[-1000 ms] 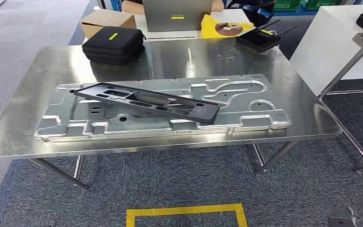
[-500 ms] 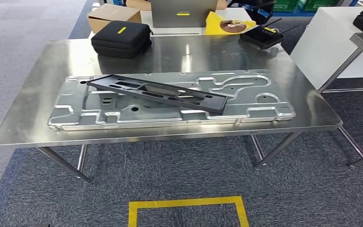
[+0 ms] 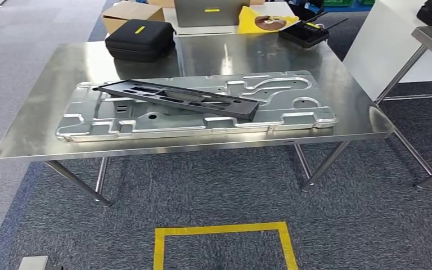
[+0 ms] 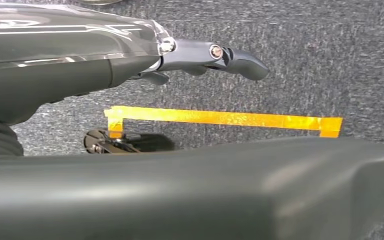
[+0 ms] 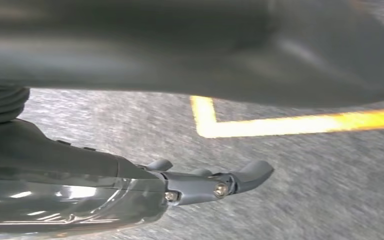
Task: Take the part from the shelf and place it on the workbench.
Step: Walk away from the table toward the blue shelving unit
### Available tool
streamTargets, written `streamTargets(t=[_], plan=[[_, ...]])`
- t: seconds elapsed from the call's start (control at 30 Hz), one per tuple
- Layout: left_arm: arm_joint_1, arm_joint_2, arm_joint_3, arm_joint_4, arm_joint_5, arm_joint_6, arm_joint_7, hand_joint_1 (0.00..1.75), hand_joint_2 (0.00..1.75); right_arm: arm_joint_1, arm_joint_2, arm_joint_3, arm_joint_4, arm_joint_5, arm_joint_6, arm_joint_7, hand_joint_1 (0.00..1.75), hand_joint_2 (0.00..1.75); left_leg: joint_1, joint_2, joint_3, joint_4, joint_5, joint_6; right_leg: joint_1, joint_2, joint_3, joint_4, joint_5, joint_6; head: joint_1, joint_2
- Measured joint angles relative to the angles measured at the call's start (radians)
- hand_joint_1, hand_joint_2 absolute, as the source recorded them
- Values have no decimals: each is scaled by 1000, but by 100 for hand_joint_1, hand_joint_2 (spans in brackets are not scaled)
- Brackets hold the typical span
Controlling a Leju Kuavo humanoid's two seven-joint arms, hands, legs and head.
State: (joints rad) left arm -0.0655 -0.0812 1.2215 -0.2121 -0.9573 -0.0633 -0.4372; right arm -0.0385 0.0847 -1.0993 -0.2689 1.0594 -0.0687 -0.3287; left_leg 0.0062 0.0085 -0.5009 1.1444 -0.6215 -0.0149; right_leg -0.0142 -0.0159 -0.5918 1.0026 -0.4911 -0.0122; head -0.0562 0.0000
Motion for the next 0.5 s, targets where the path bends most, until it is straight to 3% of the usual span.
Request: streamTargets(t=[0.07,0.13,0.2,0.23,0.27,0.33,0.37,0.4,0.43,0.5], plan=[[-4,0,0,0,0,0,0,0,0,-3,4,5,12,10,6,22,0,0,-3,-1,91,-144,15,9,3,1,-17,7,16,9,0,0],[-7,-1,0,0,-1,0,0,0,0,-4,6,10,20,21,9,43,0,0,-8,-1,114,-196,7,17,4,0,-26,9,34,21,1,0],[-7,-3,0,0,-3,0,0,0,0,-4,8,15,29,35,17,65,0,0,-7,1,99,-197,21,33,1,2,-34,10,36,33,1,0],[-7,-4,0,0,-5,0,0,0,0,-3,9,18,32,41,24,77,0,0,-6,4,89,-197,32,43,0,4,-40,25,12,38,1,0],[-7,-5,0,0,-6,0,0,0,0,-3,10,21,36,45,32,87,0,0,-4,6,76,-198,45,50,-1,6,-51,58,-30,41,2,0],[-8,-6,0,0,-9,0,0,0,0,-4,12,28,41,51,46,103,0,0,-6,8,47,-196,68,57,-1,8,-77,173,-133,45,2,0],[-8,-6,0,0,-10,0,0,0,0,-4,12,31,43,53,52,110,0,0,-7,9,31,-194,79,58,-1,8,-85,234,-162,47,2,0],[-8,-7,0,0,-11,0,0,0,0,-5,13,33,45,56,56,117,0,0,-7,10,12,-189,90,57,-1,8,-82,276,-167,50,2,0],[-8,-7,0,0,-12,0,0,0,0,-5,13,35,47,58,60,124,0,0,-8,11,-6,-183,99,56,-1,8,-66,289,-151,52,2,0],[-8,-9,0,0,-12,0,0,0,0,-7,14,39,49,61,66,138,0,0,-8,12,-42,-164,112,51,-2,9,15,209,-99,52,2,0]])
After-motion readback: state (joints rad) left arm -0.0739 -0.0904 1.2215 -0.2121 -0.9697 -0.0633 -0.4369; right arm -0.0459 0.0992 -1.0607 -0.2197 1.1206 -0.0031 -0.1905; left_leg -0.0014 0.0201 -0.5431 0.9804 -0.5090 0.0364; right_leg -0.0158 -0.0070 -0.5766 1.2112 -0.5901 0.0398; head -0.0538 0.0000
